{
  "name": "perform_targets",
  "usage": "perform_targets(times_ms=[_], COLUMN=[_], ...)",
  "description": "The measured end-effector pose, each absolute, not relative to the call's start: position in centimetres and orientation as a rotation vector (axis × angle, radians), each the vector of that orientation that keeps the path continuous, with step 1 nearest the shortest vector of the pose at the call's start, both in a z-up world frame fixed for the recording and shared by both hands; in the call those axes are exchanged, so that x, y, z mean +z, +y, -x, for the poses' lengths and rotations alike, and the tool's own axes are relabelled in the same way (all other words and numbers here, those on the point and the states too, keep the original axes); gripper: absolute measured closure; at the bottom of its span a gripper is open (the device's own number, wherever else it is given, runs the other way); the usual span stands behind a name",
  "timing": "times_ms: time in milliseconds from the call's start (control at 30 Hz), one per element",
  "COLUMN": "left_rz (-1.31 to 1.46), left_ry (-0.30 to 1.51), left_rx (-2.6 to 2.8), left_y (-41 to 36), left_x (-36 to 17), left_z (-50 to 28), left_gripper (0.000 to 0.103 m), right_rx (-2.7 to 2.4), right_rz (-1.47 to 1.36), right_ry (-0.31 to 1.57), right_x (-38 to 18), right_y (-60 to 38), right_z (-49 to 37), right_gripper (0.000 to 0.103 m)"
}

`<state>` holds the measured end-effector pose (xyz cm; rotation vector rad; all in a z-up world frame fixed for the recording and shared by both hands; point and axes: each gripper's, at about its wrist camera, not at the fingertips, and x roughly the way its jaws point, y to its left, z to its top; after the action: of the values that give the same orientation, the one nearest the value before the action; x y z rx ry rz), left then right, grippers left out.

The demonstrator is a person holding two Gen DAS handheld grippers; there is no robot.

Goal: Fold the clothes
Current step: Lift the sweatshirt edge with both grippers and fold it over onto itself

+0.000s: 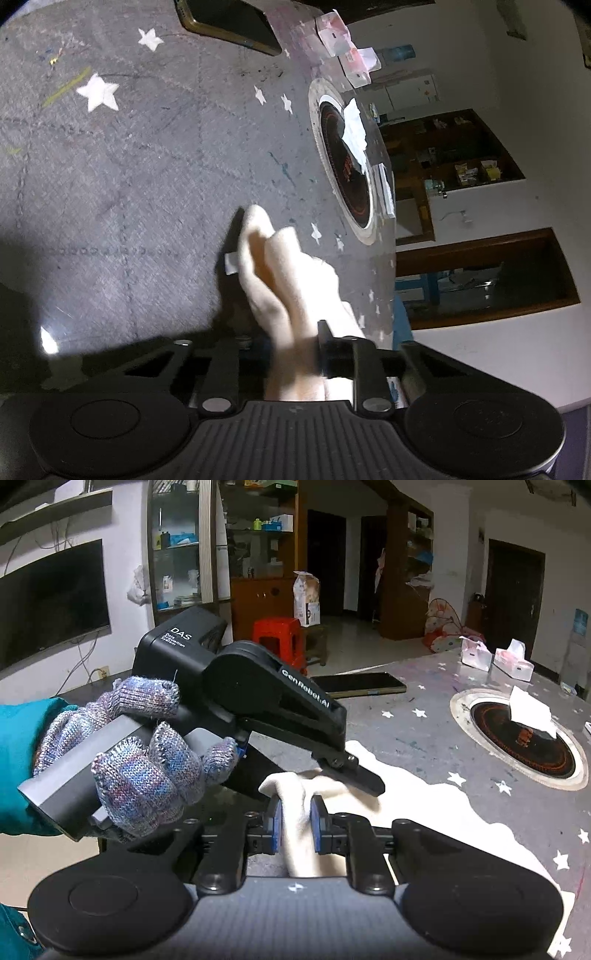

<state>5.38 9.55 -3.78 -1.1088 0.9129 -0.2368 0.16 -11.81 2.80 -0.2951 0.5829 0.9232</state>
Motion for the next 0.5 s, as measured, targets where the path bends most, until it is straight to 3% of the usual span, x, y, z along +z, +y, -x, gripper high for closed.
perform_targets(times_ms=[500], left_rz=[0.97], left_ry=[0.91], left_rx=[-0.205], left_y=[9.3], left_x=[-3.3], left_z=[-5.1], left_gripper=[0.085], right_rx=[0.534], right_rz=[0.157], right_ry=[0.69], right_x=[1.8], right_y=[-24.0], right_z=[-2.9], right_gripper=[0.082])
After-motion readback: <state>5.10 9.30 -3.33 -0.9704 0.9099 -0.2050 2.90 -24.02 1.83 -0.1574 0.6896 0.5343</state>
